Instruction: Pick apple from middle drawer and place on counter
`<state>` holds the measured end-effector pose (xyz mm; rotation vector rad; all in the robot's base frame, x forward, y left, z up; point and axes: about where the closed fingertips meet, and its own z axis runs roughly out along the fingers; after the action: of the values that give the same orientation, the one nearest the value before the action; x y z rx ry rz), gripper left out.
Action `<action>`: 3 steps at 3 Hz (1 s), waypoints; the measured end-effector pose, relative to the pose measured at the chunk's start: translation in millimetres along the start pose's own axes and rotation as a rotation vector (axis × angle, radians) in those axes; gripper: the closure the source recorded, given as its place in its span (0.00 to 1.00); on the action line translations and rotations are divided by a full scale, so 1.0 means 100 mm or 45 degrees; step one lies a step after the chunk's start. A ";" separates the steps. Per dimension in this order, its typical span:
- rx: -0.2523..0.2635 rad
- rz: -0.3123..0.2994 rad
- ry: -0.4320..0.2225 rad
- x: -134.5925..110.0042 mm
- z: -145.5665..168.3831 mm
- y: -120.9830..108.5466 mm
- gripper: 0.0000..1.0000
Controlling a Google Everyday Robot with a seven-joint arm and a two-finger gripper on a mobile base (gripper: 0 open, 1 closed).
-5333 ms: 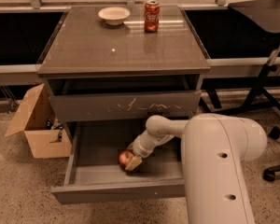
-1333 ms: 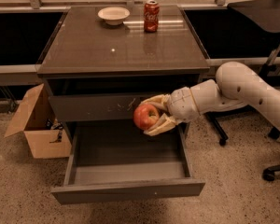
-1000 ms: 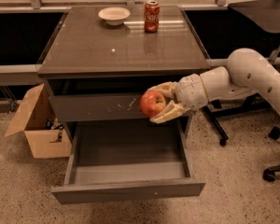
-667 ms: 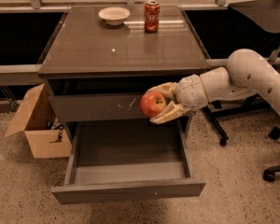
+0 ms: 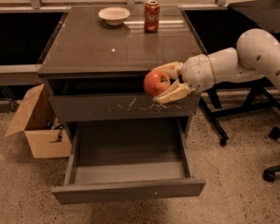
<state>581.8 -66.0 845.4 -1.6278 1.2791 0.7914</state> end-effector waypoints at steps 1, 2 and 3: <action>0.064 0.050 0.017 -0.16 -0.22 -0.29 1.00; 0.136 0.131 0.009 -0.20 -0.33 -0.70 1.00; 0.116 0.105 -0.016 -0.26 0.09 -1.27 1.00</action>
Offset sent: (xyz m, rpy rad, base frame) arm 0.0862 -0.0334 0.0691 0.0464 0.0739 -0.2118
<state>697.3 -38.8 897.1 -1.5035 1.3610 0.7807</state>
